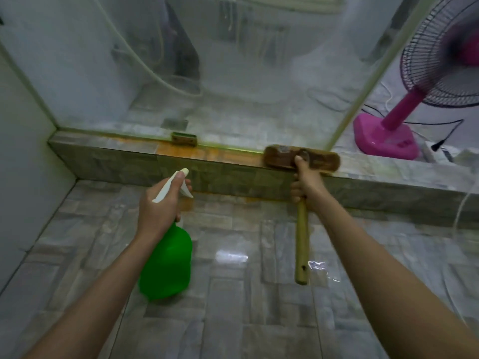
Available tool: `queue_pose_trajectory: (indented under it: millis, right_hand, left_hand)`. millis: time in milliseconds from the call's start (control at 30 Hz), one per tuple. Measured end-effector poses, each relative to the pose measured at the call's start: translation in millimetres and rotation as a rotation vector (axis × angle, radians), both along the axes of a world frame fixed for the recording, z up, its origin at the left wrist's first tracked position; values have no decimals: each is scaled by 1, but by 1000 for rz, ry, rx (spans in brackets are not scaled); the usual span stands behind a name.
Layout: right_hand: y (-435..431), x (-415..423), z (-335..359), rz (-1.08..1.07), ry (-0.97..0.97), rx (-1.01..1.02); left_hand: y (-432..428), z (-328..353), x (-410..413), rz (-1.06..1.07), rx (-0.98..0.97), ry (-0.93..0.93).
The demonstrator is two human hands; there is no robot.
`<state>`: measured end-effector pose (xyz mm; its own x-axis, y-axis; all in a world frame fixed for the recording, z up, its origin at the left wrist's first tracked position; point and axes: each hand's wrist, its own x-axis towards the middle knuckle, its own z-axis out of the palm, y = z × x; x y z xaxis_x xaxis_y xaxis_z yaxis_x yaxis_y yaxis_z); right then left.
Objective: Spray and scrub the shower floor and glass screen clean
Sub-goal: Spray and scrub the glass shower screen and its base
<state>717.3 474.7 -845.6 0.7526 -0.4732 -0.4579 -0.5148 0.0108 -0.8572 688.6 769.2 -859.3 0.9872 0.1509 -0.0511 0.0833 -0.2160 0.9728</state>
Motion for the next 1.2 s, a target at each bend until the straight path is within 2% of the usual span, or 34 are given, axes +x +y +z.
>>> queue_pose_trajectory:
  millis: [67, 133, 233, 300, 400, 500, 567, 733, 833, 933, 1133, 1200]
  right_hand:
    - [46, 17, -3, 114, 6, -4]
    - [85, 31, -3, 205, -5, 89]
    - [89, 32, -5, 273, 5, 104]
    - [49, 18, -7, 219, 2, 60]
    - [-26, -9, -4, 11, 1, -36]
    - [-53, -22, 0, -96, -6, 16]
    - [-29, -14, -1, -79, -33, 73]
    - [113, 38, -2, 254, -18, 175]
    - [141, 44, -1, 338, 13, 171]
    - [97, 29, -1, 322, 11, 91]
    - [-77, -26, 6, -95, 13, -73]
    - [-97, -32, 4, -161, 41, -105]
  left_hand:
    - [-9, -1, 3, -34, -4, -4]
    - [-17, -3, 5, -59, 10, -18]
    - [-24, -5, 8, -64, 16, -34]
    - [-24, -2, 7, -58, 0, -28]
    - [-15, 0, 2, -47, -41, -27]
    - [4, 3, -3, -14, -34, -37]
    - [19, 6, -5, 20, -19, -41]
    - [48, 5, -7, 55, 30, -37]
    - [49, 3, -7, 37, 40, -50]
    - [38, 2, -3, -9, 29, -51]
    - [-9, -3, 1, -54, -58, -26]
    - [-31, -4, 6, -79, -60, -21]
